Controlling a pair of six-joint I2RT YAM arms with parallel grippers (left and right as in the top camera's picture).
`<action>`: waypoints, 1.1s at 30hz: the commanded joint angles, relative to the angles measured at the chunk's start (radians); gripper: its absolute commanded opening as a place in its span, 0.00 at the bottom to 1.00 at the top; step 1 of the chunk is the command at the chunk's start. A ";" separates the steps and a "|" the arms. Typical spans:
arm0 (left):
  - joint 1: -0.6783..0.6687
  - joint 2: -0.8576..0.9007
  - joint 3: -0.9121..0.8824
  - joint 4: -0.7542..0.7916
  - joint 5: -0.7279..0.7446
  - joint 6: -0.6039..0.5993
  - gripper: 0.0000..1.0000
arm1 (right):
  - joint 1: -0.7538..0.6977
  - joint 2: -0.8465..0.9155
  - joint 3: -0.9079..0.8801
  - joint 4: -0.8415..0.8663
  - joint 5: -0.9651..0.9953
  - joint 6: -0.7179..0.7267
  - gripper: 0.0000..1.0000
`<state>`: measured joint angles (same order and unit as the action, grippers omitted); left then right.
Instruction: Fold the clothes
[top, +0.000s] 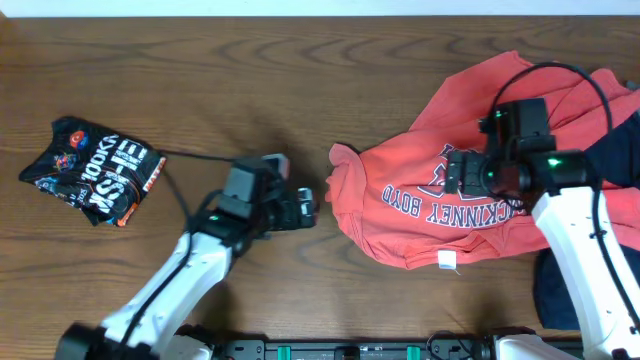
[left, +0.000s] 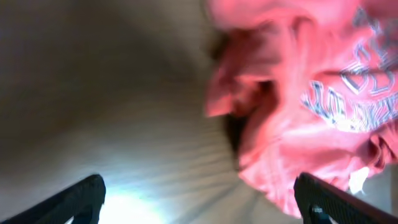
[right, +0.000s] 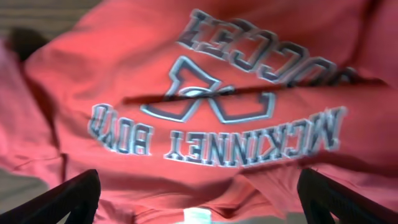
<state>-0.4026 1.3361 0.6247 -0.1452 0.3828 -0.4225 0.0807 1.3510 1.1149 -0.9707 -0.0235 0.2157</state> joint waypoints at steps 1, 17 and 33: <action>-0.078 0.091 0.013 0.106 0.010 -0.002 0.98 | -0.038 -0.010 0.000 -0.012 0.027 -0.014 0.99; -0.165 0.325 0.014 0.474 -0.056 0.048 0.06 | -0.061 -0.010 0.000 -0.025 0.028 -0.014 0.99; 0.451 0.181 0.240 0.408 -0.145 0.100 0.22 | -0.061 -0.010 0.000 -0.029 0.050 -0.014 0.99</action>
<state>-0.0177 1.5349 0.7971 0.2783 0.2283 -0.3321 0.0273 1.3510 1.1149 -0.9989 0.0154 0.2153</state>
